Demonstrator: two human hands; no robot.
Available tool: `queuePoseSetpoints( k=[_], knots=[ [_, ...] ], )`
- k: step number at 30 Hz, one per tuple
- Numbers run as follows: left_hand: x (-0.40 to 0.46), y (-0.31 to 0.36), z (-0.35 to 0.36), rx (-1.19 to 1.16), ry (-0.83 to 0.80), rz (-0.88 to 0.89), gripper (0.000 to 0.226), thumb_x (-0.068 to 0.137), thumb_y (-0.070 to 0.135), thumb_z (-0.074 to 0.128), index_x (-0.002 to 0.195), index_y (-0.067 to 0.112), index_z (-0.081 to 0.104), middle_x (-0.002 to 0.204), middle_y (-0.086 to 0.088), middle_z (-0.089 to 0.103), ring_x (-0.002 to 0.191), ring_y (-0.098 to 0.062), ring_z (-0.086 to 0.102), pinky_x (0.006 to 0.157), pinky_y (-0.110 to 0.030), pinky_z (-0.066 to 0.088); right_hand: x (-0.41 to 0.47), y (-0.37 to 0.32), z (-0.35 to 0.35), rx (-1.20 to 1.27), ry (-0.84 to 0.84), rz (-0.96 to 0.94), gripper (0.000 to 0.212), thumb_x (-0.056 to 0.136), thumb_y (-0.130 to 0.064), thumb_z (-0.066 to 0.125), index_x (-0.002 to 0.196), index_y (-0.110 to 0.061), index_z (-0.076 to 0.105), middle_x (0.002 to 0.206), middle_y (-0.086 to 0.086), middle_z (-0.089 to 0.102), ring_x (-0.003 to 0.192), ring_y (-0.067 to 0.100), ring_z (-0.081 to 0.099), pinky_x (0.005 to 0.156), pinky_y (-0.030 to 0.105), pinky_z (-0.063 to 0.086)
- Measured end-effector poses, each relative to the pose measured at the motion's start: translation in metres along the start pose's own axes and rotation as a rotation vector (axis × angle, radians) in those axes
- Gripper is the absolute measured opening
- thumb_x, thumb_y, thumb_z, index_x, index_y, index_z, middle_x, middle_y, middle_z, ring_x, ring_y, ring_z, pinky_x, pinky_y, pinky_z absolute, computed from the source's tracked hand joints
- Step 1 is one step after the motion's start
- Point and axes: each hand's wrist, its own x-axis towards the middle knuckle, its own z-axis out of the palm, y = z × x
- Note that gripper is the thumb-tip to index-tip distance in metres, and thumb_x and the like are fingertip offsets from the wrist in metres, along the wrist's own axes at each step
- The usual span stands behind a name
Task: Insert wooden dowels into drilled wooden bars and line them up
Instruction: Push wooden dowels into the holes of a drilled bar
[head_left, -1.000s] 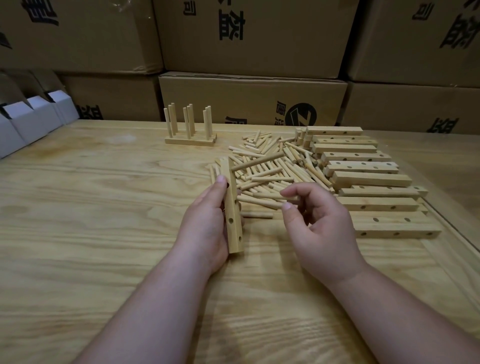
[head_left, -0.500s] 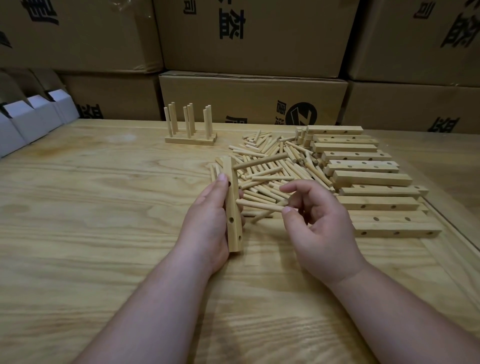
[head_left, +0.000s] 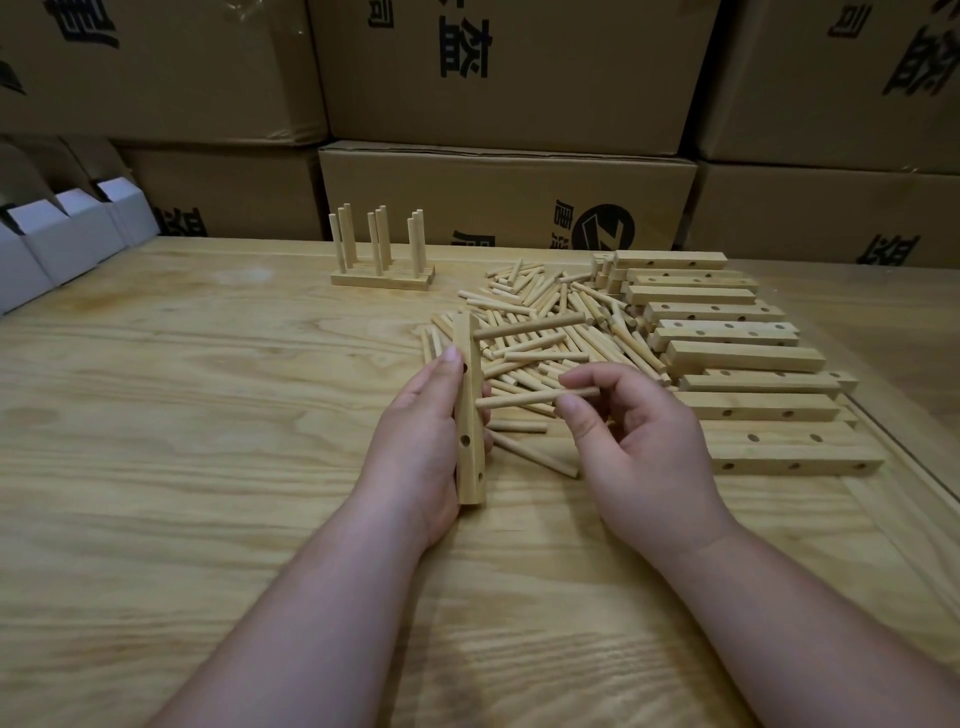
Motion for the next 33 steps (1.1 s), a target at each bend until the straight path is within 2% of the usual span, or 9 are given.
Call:
queuePoseSetpoints(
  k=[5, 9, 13, 19, 21, 24, 26, 30, 33],
  knots=[
    [0.001, 0.000, -0.001, 0.008, 0.010, 0.011, 0.027, 0.098, 0.041, 0.062, 0.083, 0.023, 0.076, 0.071, 0.001, 0.068, 0.055, -0.012, 0.058, 0.050, -0.027, 0.048, 0.002, 0.002, -0.001, 0.029, -0.030, 0.035, 0.018, 0.092, -0.012, 0.069, 0.095, -0.030, 0.069, 0.081, -0.009, 0.072, 0.065, 0.004, 0.062, 0.060, 0.018, 0.047],
    [0.002, 0.001, -0.002, 0.001, 0.007, 0.014, 0.031, 0.096, 0.041, 0.065, 0.072, 0.029, 0.079, 0.072, 0.001, 0.068, 0.055, -0.012, 0.057, 0.048, -0.027, 0.047, 0.002, 0.004, -0.001, 0.019, -0.027, 0.046, 0.014, 0.091, -0.020, 0.069, 0.092, -0.034, 0.070, 0.079, -0.007, 0.073, 0.069, 0.011, 0.066, 0.066, 0.036, 0.056],
    [0.003, 0.001, -0.001, -0.024, 0.017, 0.009, 0.030, 0.095, 0.039, 0.067, 0.070, 0.026, 0.079, 0.071, 0.000, 0.068, 0.053, -0.012, 0.056, 0.045, -0.026, 0.047, 0.003, 0.005, -0.002, 0.024, -0.040, 0.067, 0.014, 0.092, -0.018, 0.070, 0.091, -0.032, 0.071, 0.075, -0.005, 0.073, 0.066, 0.025, 0.066, 0.064, 0.048, 0.056],
    [0.004, -0.001, -0.003, -0.006, 0.010, -0.001, 0.027, 0.095, 0.038, 0.068, 0.075, 0.022, 0.076, 0.073, -0.001, 0.067, 0.056, -0.013, 0.057, 0.048, -0.026, 0.047, 0.005, 0.004, -0.006, 0.015, -0.069, 0.076, 0.015, 0.092, -0.013, 0.070, 0.087, -0.027, 0.072, 0.066, -0.003, 0.070, 0.059, 0.011, 0.065, 0.058, 0.021, 0.053],
    [0.005, -0.001, -0.004, -0.021, -0.003, -0.019, 0.026, 0.096, 0.036, 0.067, 0.077, 0.021, 0.077, 0.074, -0.001, 0.067, 0.056, -0.012, 0.057, 0.049, -0.027, 0.047, 0.005, 0.004, -0.006, 0.023, -0.066, 0.086, 0.015, 0.093, -0.013, 0.069, 0.087, -0.027, 0.072, 0.067, -0.002, 0.070, 0.059, 0.013, 0.066, 0.058, 0.020, 0.052],
    [0.006, 0.001, -0.005, -0.066, -0.081, -0.052, 0.021, 0.099, 0.027, 0.060, 0.114, 0.015, 0.070, 0.082, -0.003, 0.068, 0.063, -0.014, 0.060, 0.055, -0.029, 0.048, 0.005, 0.004, -0.005, 0.043, -0.021, 0.092, 0.016, 0.094, -0.014, 0.067, 0.092, -0.030, 0.070, 0.076, -0.003, 0.071, 0.062, 0.013, 0.067, 0.057, 0.023, 0.054],
    [0.005, 0.000, -0.006, -0.070, -0.132, -0.042, 0.028, 0.099, 0.020, 0.059, 0.126, 0.012, 0.062, 0.084, -0.003, 0.069, 0.066, -0.014, 0.060, 0.057, -0.029, 0.050, 0.005, 0.005, -0.005, 0.016, 0.015, 0.087, 0.018, 0.095, -0.017, 0.068, 0.098, -0.034, 0.069, 0.082, -0.006, 0.071, 0.067, 0.012, 0.068, 0.057, 0.021, 0.053],
    [0.005, -0.001, -0.008, 0.035, -0.108, -0.001, 0.022, 0.095, 0.030, 0.066, 0.095, 0.010, 0.076, 0.074, -0.003, 0.065, 0.061, -0.012, 0.058, 0.057, -0.026, 0.050, 0.006, 0.004, -0.007, -0.082, -0.002, 0.038, 0.023, 0.091, -0.016, 0.071, 0.098, -0.038, 0.070, 0.079, -0.014, 0.070, 0.073, 0.008, 0.068, 0.064, 0.014, 0.050],
    [0.007, -0.001, -0.010, 0.048, -0.065, -0.005, 0.024, 0.090, 0.033, 0.071, 0.091, 0.010, 0.077, 0.073, -0.003, 0.065, 0.062, -0.011, 0.059, 0.057, -0.025, 0.050, 0.008, 0.001, -0.009, -0.272, -0.040, -0.081, 0.014, 0.087, -0.017, 0.077, 0.098, -0.026, 0.077, 0.085, -0.017, 0.069, 0.086, 0.001, 0.065, 0.077, 0.008, 0.045]
  ],
)
